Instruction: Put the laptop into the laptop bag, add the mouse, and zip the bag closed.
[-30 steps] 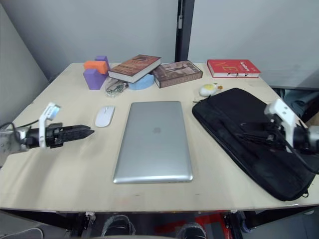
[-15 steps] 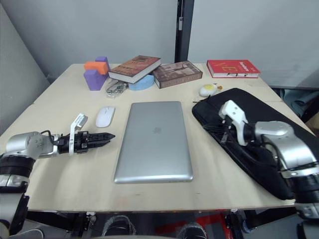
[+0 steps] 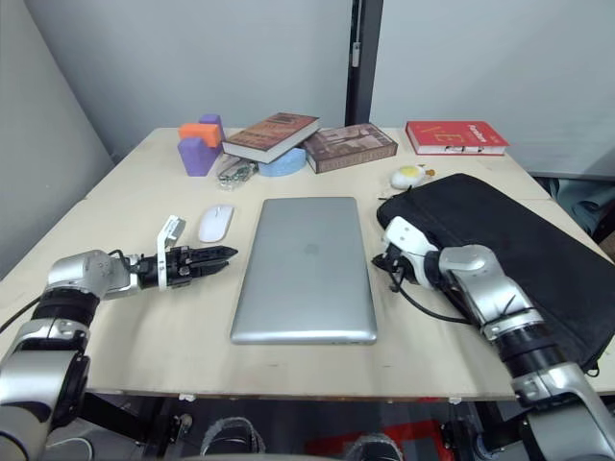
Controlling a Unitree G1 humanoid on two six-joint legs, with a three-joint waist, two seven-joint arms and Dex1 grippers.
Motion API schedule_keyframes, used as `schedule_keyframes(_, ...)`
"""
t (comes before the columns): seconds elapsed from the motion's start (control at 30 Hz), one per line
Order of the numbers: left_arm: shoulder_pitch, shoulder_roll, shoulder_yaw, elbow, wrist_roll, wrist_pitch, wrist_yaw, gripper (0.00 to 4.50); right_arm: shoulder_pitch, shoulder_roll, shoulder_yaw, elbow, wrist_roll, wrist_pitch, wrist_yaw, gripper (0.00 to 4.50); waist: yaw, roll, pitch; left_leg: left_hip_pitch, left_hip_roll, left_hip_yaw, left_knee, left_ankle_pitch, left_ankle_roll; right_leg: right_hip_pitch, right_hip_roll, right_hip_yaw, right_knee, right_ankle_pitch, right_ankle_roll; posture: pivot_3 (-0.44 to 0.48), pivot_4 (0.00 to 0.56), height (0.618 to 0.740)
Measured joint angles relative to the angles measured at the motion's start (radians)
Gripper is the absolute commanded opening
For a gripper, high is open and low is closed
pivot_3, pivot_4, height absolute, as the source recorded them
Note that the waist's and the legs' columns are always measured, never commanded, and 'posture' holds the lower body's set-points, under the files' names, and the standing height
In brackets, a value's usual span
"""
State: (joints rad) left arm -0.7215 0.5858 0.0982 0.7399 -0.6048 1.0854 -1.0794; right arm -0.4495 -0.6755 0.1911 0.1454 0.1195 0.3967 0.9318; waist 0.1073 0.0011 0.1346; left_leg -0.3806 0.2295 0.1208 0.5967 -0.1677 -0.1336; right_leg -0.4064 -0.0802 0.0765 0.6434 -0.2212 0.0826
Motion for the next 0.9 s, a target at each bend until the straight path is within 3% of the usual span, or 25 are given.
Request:
schedule_keyframes(0.47,-0.102,-0.031,-0.078,0.154,0.114,-0.082,-0.143,4.50,-0.044,0.031,0.015,0.039,-0.051,-0.006,0.021,0.05,-0.012,0.004,-0.004,0.000,0.000,0.000,-0.009,0.003,-0.001,0.003,0.001,-0.002,-0.015,0.001,0.001,0.000,0.150,0.740)
schedule_keyframes(0.9,-0.058,-0.058,-0.122,-0.019,0.182,-0.008,-0.171,4.50,-0.050,0.057,0.009,0.041,-0.070,-0.004,0.015,0.05,-0.008,0.006,-0.018,-0.002,-0.001,0.002,-0.025,0.005,-0.005,0.005,0.000,-0.005,-0.034,0.002,0.004,0.000,0.150,0.740)
